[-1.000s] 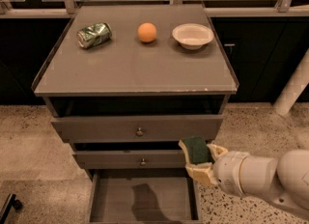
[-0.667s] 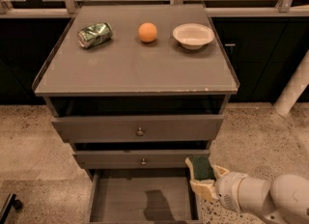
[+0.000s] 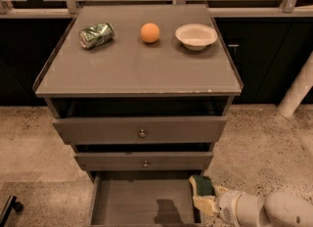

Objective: Place sponge into bottom drawer

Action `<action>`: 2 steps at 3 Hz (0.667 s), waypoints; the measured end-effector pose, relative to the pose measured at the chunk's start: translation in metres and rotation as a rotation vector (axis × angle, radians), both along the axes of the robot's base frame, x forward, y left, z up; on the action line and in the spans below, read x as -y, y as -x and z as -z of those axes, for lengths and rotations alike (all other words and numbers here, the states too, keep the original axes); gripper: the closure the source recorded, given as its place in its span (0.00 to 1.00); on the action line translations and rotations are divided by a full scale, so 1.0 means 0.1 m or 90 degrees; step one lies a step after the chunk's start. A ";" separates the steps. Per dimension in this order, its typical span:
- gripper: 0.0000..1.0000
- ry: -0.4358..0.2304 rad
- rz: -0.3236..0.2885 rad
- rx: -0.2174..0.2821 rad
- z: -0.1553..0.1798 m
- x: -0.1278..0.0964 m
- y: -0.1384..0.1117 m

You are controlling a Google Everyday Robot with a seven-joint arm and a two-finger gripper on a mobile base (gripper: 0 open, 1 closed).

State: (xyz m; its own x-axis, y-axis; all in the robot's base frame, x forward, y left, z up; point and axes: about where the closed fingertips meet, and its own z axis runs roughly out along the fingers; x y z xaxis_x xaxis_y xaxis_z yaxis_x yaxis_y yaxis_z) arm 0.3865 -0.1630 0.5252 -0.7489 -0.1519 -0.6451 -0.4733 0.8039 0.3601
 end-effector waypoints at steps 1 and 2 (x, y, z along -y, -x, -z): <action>1.00 0.003 0.005 -0.001 0.03 -0.01 -0.01; 1.00 -0.018 0.002 -0.045 0.42 -0.06 -0.11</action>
Offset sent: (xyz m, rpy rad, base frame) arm 0.0369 0.0187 -0.1486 0.1151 0.2595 0.0024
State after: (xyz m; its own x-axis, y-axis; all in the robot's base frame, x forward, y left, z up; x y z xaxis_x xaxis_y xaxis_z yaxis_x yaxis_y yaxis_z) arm 0.3970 -0.1567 0.4828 -0.7927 -0.1324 -0.5950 -0.4438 0.7946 0.4144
